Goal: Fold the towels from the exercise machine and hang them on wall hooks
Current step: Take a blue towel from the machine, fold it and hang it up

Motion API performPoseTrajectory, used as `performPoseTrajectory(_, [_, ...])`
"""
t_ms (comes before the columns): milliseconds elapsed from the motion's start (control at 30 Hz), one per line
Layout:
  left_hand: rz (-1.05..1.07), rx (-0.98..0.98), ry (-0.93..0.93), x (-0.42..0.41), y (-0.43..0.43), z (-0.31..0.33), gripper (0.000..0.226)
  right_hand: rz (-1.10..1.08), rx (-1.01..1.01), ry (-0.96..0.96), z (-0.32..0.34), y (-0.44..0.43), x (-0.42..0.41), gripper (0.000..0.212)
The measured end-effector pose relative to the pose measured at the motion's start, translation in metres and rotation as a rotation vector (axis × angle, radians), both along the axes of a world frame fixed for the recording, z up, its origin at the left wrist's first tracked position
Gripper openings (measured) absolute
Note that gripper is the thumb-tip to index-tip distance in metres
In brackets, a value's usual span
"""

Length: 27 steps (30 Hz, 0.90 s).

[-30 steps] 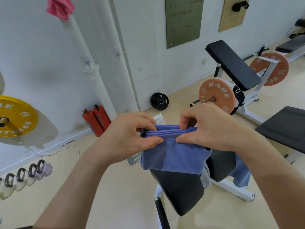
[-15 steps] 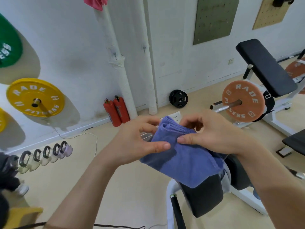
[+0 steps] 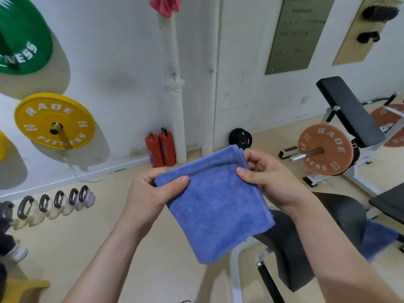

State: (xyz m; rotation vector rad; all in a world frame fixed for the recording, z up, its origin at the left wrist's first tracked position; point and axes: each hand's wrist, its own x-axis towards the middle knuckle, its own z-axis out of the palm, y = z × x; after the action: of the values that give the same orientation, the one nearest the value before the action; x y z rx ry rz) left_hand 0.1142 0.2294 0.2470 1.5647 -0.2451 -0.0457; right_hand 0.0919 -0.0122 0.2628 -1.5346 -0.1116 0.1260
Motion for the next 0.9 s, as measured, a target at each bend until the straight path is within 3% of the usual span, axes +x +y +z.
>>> performPoseTrajectory(200, [-0.048, 0.090, -0.042, 0.013, 0.027, 0.015, 0.039, -0.051, -0.147, 0.008, 0.015, 0.037, 0.014, 0.010])
performPoseTrajectory(367, [-0.020, 0.022, -0.059, 0.033, 0.019, 0.018, 0.012, -0.305, -0.242, -0.173, 0.010, 0.053, 0.042, 0.019])
performPoseTrajectory(467, [-0.159, -0.087, 0.053, 0.049, 0.020, 0.011, 0.010, -0.385, -0.408, -0.276, 0.000, 0.057, 0.060, 0.017])
performPoseTrajectory(533, [-0.283, -0.176, 0.135, 0.063, 0.023, 0.012, 0.016, -0.372, -0.300, -0.218, -0.008, 0.057, 0.076, 0.017])
performPoseTrajectory(633, [-0.444, -0.283, 0.165, 0.093, 0.025, 0.014, 0.032, -0.216, -0.016, 0.039, -0.020, 0.055, 0.112, 0.021])
performPoseTrajectory(700, [-0.526, -0.348, 0.138, 0.118, 0.019, 0.012, 0.038, -0.132, 0.055, 0.173, -0.030, 0.049, 0.140, 0.023])
performPoseTrajectory(767, [-0.505, -0.295, 0.073, 0.147, 0.007, 0.011, 0.043, -0.101, 0.002, 0.233, -0.037, 0.039, 0.171, 0.023])
performPoseTrajectory(900, [-0.313, 0.051, -0.098, 0.211, -0.028, 0.019, 0.017, 0.020, -0.298, 0.224, -0.060, 0.018, 0.234, 0.022])
